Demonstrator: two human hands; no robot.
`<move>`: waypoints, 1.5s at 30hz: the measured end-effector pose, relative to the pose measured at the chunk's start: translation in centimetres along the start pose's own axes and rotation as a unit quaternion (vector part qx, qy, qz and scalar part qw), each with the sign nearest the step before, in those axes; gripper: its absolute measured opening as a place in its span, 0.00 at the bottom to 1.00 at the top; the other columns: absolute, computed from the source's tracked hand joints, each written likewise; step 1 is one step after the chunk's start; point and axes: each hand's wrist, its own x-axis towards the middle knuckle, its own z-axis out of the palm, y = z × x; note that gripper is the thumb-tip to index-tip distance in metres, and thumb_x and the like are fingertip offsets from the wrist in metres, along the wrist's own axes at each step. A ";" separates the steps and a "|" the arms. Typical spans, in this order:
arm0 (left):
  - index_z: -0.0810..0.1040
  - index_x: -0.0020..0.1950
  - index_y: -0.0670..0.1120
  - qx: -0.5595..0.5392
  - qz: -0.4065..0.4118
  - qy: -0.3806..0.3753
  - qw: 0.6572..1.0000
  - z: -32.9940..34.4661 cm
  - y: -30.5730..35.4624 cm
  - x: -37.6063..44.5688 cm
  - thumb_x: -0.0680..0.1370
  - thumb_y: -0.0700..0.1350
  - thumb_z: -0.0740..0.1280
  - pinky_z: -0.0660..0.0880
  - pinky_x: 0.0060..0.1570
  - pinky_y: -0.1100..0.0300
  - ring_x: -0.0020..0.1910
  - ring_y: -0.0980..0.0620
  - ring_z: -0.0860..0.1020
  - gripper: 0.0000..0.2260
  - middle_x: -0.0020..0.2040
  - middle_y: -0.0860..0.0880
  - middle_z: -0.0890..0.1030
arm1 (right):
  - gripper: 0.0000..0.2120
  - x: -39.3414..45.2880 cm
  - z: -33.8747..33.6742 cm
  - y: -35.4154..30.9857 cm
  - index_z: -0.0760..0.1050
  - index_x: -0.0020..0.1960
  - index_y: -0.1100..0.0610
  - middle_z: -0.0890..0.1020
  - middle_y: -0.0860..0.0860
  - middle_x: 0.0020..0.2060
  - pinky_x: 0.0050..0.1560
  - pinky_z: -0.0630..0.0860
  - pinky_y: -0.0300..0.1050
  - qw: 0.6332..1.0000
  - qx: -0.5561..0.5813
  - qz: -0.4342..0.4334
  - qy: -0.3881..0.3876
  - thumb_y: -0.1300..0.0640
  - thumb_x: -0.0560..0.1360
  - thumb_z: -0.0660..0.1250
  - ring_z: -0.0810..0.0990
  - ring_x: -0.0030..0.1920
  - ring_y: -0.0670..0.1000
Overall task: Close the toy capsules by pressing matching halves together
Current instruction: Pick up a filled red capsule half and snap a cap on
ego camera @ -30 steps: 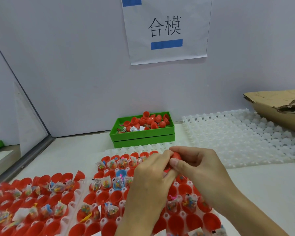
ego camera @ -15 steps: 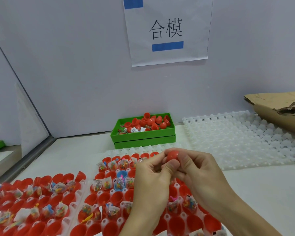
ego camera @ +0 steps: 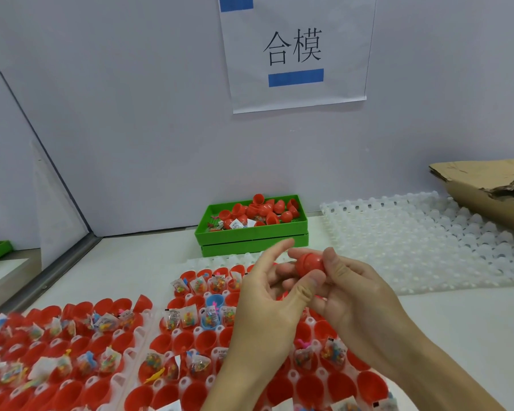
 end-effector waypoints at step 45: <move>0.79 0.46 0.42 0.157 -0.164 -0.044 0.973 -9.0 -1.0 22.1 0.81 0.41 0.66 0.70 0.28 0.64 0.29 0.55 0.74 0.06 0.35 0.46 0.80 | 0.12 22.3 -1.5 -1.7 0.82 0.57 0.49 0.85 0.59 0.45 0.51 0.81 0.59 0.831 -0.546 -0.108 0.003 0.59 0.75 0.72 0.83 0.45 0.63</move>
